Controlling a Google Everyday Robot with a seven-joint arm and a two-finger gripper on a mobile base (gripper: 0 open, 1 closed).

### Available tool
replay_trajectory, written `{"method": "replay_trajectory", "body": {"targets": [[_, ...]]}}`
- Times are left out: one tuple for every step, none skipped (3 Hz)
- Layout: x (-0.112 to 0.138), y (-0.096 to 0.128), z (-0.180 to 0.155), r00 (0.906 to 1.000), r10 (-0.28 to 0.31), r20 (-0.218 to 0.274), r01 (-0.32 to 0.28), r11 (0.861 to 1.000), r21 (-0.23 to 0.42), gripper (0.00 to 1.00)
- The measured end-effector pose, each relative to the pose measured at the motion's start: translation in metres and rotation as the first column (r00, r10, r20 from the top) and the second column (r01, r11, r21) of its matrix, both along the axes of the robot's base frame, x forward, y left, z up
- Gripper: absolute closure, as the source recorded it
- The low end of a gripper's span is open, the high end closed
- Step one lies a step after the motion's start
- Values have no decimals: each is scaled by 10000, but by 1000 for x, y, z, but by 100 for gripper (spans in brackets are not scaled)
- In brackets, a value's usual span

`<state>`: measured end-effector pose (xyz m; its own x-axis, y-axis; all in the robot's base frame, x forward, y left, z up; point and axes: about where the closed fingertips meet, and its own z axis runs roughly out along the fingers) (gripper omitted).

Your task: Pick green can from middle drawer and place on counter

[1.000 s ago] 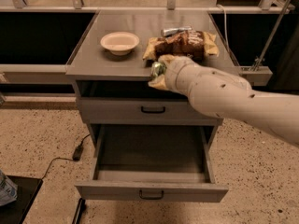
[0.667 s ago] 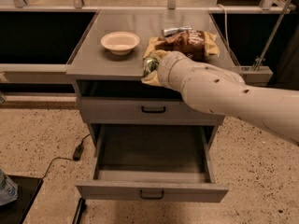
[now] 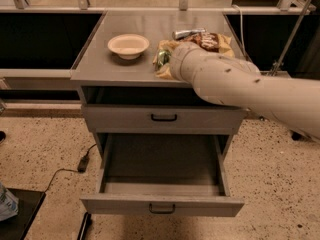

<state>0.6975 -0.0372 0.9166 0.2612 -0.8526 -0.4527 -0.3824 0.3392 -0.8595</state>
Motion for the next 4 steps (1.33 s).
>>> {"method": "replay_trajectory", "body": {"targets": [[43, 11, 48, 9977, 8, 672, 29, 9984, -559, 100], [63, 33, 85, 9969, 267, 740, -216, 9974, -693, 100], [69, 41, 73, 9984, 550, -129, -558, 9963, -662, 100], [89, 51, 22, 9795, 1344, -1504, -1435, 9883, -514, 100]]}}
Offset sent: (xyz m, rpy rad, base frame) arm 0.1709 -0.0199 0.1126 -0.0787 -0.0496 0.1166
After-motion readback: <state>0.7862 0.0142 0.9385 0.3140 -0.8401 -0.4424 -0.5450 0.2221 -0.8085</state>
